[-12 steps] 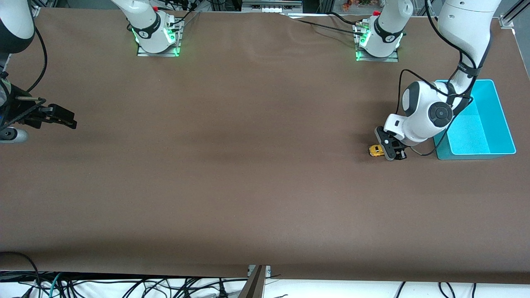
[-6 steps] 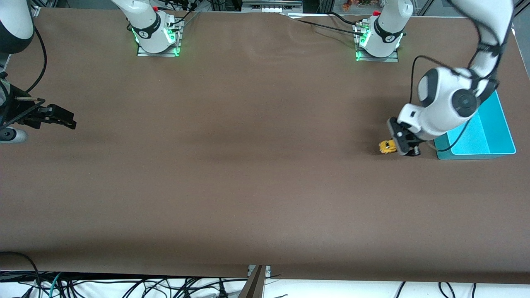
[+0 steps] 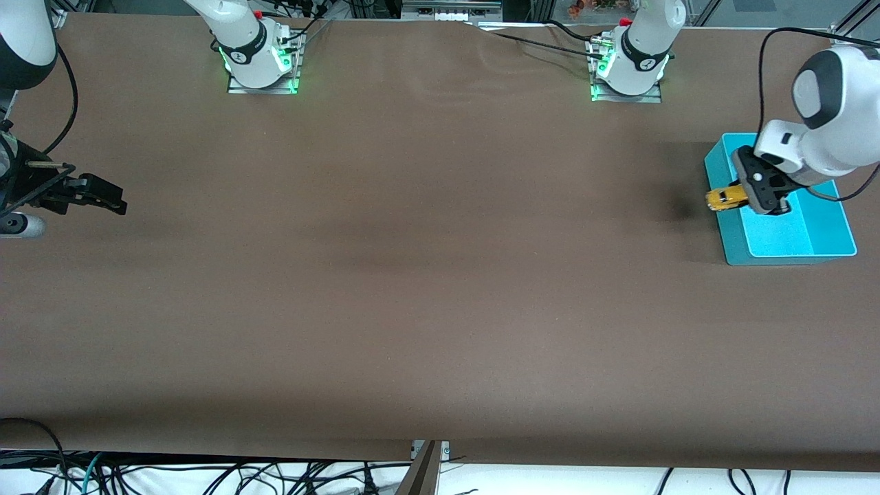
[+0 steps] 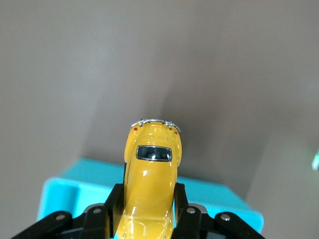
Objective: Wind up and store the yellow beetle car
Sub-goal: 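Carry the car over the cyan tray with the left gripper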
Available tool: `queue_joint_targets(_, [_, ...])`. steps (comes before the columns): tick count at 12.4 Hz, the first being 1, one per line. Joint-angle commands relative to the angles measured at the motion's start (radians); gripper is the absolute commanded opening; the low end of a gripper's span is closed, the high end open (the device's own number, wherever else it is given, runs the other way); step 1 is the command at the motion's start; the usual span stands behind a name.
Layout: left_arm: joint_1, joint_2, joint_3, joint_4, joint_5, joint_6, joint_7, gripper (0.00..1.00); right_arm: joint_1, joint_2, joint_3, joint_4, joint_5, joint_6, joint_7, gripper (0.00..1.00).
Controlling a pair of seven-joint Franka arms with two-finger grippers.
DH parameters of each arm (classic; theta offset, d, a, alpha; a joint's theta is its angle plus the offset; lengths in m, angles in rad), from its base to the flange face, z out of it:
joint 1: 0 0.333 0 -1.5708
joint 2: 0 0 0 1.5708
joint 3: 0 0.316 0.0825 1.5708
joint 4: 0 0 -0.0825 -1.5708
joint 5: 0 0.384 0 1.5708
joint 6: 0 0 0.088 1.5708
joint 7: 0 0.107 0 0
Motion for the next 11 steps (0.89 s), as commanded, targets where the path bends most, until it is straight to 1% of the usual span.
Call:
queue_joint_targets(1, [0.048, -0.007, 0.029, -0.024, 0.057, -0.067, 0.154, 0.0, -0.001, 0.009, 0.001, 0.021, 0.005, -0.008, 0.005, 1.0])
queue_joint_targets(3, [0.055, 0.003, 0.095, -0.042, 0.062, -0.077, 0.244, 0.0, 0.0, 0.009, 0.001, 0.021, 0.005, -0.006, 0.006, 1.0])
queue_joint_targets(5, [0.073, 0.008, 0.162, -0.07, 0.115, -0.066, 0.3, 0.0, -0.001, 0.009, 0.001, 0.021, 0.003, -0.006, 0.003, 1.0])
queue_joint_targets(6, [0.093, 0.025, 0.181, -0.085, 0.123, -0.024, 0.341, 0.0, -0.001, 0.009, 0.001, 0.021, 0.005, -0.006, 0.003, 1.0])
queue_joint_targets(8, [0.124, 0.083, 0.205, -0.11, 0.123, 0.105, 0.406, 0.0, -0.001, 0.009, 0.001, 0.021, 0.005, -0.006, 0.005, 1.0])
queue_joint_targets(10, [0.124, 0.144, 0.222, -0.109, 0.12, 0.179, 0.41, 0.0, 0.0, 0.009, 0.001, 0.021, 0.002, -0.006, 0.006, 1.0])
queue_joint_targets(11, [0.125, 0.158, 0.224, -0.107, 0.117, 0.194, 0.412, 0.0, -0.003, 0.01, 0.001, 0.021, 0.003, -0.003, 0.005, 1.0])
